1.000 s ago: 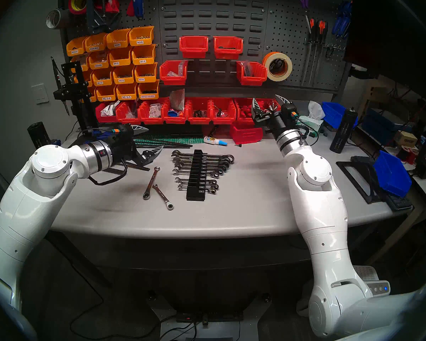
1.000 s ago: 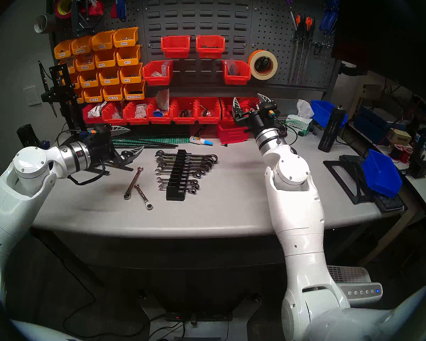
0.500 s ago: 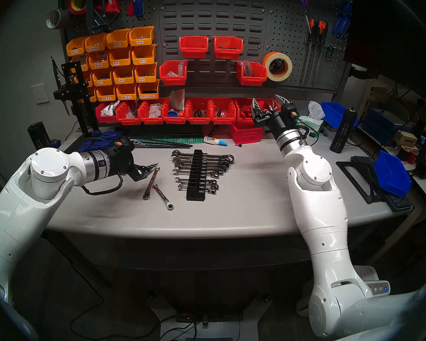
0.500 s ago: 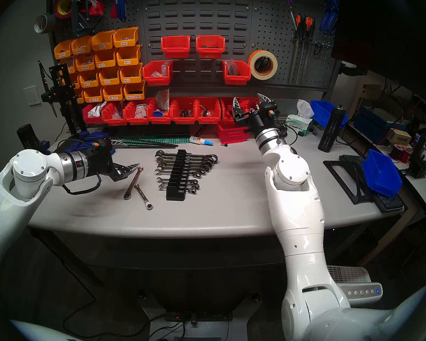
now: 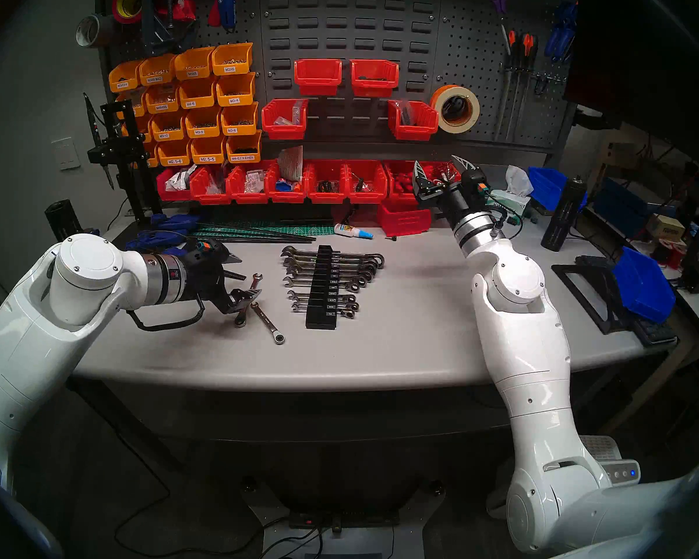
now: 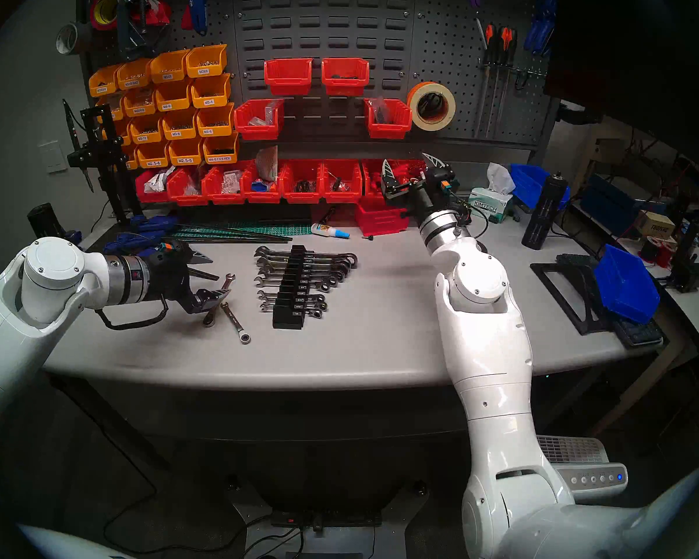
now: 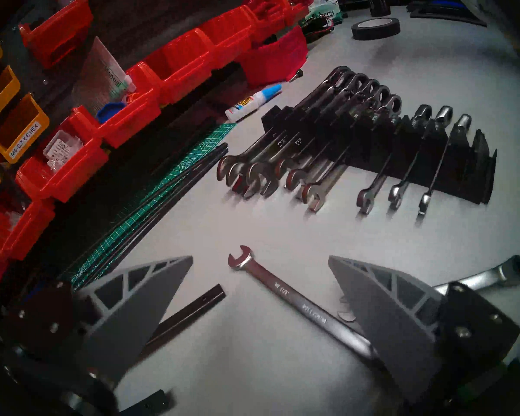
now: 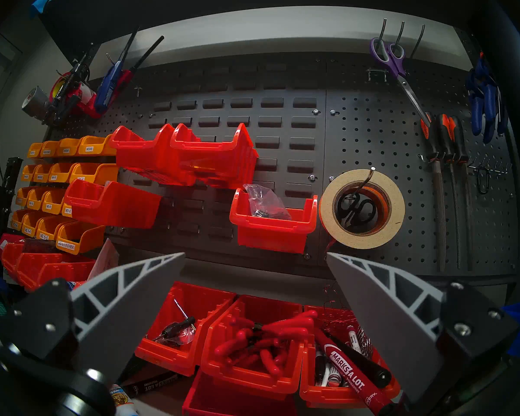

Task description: Put the wrenches on the table into the correct slot in the case

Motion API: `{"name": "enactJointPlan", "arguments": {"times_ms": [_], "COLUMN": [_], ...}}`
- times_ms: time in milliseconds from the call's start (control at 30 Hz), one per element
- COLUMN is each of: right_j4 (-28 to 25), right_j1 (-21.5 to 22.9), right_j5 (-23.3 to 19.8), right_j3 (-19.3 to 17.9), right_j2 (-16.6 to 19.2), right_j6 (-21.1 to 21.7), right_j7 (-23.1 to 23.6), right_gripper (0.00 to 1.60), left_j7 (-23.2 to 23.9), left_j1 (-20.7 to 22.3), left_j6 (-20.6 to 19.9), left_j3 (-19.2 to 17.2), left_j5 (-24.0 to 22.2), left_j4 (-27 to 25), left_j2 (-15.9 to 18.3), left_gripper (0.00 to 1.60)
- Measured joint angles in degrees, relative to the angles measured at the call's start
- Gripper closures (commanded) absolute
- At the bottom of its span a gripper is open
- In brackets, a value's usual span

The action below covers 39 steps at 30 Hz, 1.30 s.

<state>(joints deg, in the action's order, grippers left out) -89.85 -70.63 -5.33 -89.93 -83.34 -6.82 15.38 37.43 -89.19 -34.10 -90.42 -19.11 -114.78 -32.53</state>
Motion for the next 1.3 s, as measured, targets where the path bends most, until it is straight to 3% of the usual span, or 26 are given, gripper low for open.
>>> {"name": "enactJointPlan", "arguments": {"times_ms": [300, 467, 1000, 1300], "right_j4": [0.0, 0.0, 0.0, 0.0], "right_j1": [0.0, 0.0, 0.0, 0.0], "right_j5": [0.0, 0.0, 0.0, 0.0], "right_j3": [0.0, 0.0, 0.0, 0.0], "right_j2": [0.0, 0.0, 0.0, 0.0], "right_j6": [0.0, 0.0, 0.0, 0.0], "right_j7": [0.0, 0.0, 0.0, 0.0], "right_gripper": [0.0, 0.0, 0.0, 0.0], "left_j7": [-0.1, -1.1, -2.3, 0.4], "left_j1": [1.8, 3.0, 4.7, 6.4], "left_j6": [-7.3, -9.3, -11.6, -12.9], "left_j3": [0.1, 0.4, 1.2, 2.7], "left_j5": [-1.2, -1.4, -1.7, -2.0], "left_j4": [-1.5, -1.8, -2.0, -2.5], "left_j2": [-0.1, -1.0, -2.1, -0.2], "left_gripper": [0.0, 0.0, 0.0, 0.0]}}
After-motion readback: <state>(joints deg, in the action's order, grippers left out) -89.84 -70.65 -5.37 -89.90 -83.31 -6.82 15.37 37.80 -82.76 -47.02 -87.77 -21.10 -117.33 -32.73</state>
